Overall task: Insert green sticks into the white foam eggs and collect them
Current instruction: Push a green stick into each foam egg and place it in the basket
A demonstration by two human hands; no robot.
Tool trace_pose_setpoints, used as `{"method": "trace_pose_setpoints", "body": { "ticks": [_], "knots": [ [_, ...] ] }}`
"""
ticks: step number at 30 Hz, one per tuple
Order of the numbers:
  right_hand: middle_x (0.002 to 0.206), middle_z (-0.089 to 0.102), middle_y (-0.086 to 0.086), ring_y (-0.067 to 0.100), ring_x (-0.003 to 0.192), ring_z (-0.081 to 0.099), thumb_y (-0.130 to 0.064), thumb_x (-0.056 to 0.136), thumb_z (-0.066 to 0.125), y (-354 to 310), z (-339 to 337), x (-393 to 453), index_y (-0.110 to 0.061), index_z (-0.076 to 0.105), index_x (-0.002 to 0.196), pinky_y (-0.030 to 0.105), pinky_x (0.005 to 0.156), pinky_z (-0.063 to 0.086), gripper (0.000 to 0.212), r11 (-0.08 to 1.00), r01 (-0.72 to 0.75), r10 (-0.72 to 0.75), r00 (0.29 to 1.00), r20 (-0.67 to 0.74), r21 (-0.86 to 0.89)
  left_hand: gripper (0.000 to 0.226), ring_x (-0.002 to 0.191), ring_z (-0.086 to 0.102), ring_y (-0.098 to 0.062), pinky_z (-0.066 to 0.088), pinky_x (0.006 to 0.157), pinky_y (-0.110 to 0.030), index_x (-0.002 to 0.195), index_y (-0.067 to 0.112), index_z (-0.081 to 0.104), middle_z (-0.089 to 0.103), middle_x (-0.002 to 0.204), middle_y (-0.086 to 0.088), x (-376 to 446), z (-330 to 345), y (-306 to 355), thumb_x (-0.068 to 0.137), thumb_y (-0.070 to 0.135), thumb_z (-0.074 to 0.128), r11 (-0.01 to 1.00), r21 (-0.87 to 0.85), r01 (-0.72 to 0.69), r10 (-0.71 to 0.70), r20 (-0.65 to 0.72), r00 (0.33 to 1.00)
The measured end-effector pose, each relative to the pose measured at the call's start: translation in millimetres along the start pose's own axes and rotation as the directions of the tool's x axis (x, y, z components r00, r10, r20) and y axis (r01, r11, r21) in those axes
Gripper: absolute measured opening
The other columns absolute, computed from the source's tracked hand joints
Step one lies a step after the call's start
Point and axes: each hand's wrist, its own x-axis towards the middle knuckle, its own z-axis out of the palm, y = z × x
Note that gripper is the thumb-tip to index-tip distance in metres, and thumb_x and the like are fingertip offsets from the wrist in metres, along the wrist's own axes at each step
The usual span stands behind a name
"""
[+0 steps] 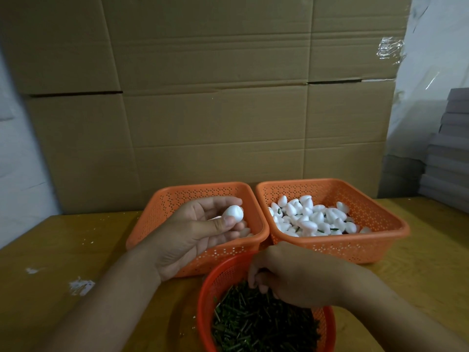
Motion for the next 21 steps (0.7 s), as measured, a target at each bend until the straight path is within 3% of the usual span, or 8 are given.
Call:
{"method": "trace_pose_setpoints", "body": {
  "ticks": [6,13,17,21],
  "knots": [
    [0.082,0.069,-0.011,-0.015,0.065,0.058,-0.009,0.099,0.047,-2,-1,-2,-0.027,0.062,0.105,0.004,0.059,0.04,0.023,0.999,-0.004,0.005,1.0,-0.026,0.051,0.035,0.101,0.073,-0.026,0.059,0.082,-0.029,0.1,0.014,0.077,0.073,0.108,-0.011,2,0,-2,0.066,0.008,0.084,1.0,-0.01,-0.016,0.016,-0.014,1.0],
    [0.081,0.069,-0.008,-0.005,0.066,0.062,-0.007,0.097,0.048,-2,-2,-1,-0.024,0.065,0.102,0.008,0.062,0.044,0.024,0.997,0.013,-0.009,0.999,-0.047,0.079,0.046,0.098,0.072,-0.024,0.06,0.078,-0.032,0.117,0.012,0.068,0.071,0.122,-0.013,3,1,-2,0.073,0.017,0.08,0.999,0.027,-0.026,0.026,-0.004,1.0],
    [0.092,0.072,0.0,0.012,0.073,0.07,-0.01,0.1,0.045,-4,-5,-3,-0.024,0.061,0.102,0.02,0.064,0.054,0.022,0.981,-0.007,0.012,1.0,-0.023,0.194,0.042,0.1,0.072,-0.024,0.059,0.079,-0.032,0.117,0.011,0.068,0.07,0.124,-0.014,3,0,-3,0.077,0.017,0.077,0.999,0.035,-0.031,0.03,0.012,0.999],
    [0.086,0.074,-0.003,0.009,0.067,0.068,-0.015,0.103,0.051,-9,-14,-5,-0.028,0.064,0.101,0.012,0.054,0.045,0.018,0.929,0.067,-0.007,0.986,-0.165,0.363,0.035,0.103,0.071,-0.022,0.057,0.081,-0.029,0.112,0.018,0.075,0.072,0.116,-0.01,3,-1,-3,0.077,0.02,0.078,0.999,0.048,-0.025,0.024,0.019,1.0]
  ]
}}
